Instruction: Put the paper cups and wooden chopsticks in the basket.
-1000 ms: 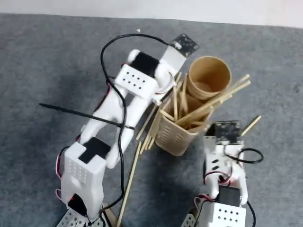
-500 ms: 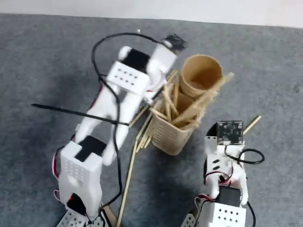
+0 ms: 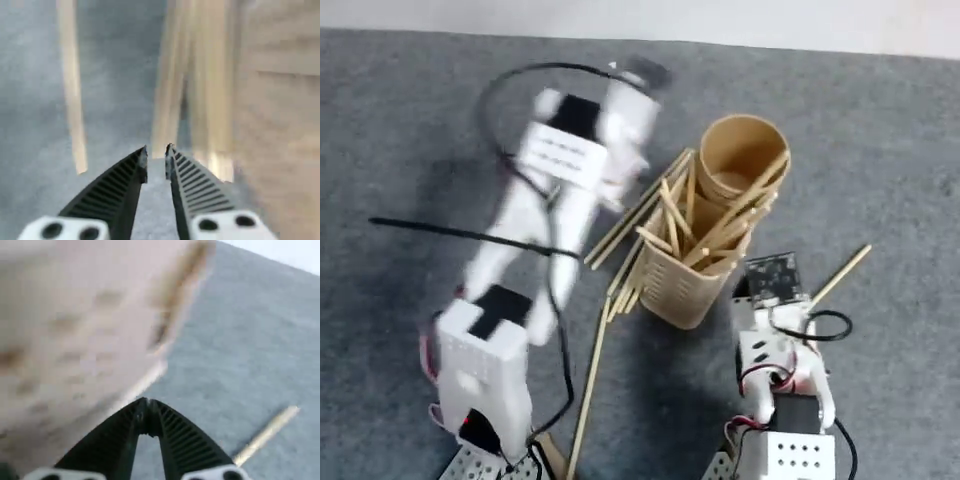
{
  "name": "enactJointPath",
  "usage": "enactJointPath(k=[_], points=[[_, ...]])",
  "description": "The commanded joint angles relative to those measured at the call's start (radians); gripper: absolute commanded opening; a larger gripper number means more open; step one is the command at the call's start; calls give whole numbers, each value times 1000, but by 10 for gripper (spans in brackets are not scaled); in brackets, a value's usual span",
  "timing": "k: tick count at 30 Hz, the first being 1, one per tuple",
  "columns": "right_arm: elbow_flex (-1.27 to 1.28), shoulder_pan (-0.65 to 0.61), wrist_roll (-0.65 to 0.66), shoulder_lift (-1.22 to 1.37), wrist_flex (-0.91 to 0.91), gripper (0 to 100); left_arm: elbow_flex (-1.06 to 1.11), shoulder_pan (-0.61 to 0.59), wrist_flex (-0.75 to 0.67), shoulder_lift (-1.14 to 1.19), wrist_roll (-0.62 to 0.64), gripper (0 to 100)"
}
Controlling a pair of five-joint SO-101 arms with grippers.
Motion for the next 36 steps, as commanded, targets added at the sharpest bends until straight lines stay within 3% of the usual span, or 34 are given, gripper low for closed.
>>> enactJointPath(k=[1, 7, 12, 19, 27, 33, 36], points=[[110, 38, 8, -10, 15, 17, -1, 122, 5, -33, -2, 101], [-145, 357, 9, 1, 18, 17, -148, -151, 2, -41, 35, 101], [-317, 372, 9, 19, 131, 17, -239, -289, 8, -35, 74, 104], [-522, 355, -143, 354, 341, 17, -165, -367, 0, 94, -118, 106], [-704, 381, -153, 751, 455, 19, -166, -321, 2, 292, -325, 185], [-564, 466, -158, 664, 346, 163, -166, -203, 0, 302, -333, 189], [-404, 476, -153, 564, 246, 185, -162, -160, -25, 303, -333, 189]])
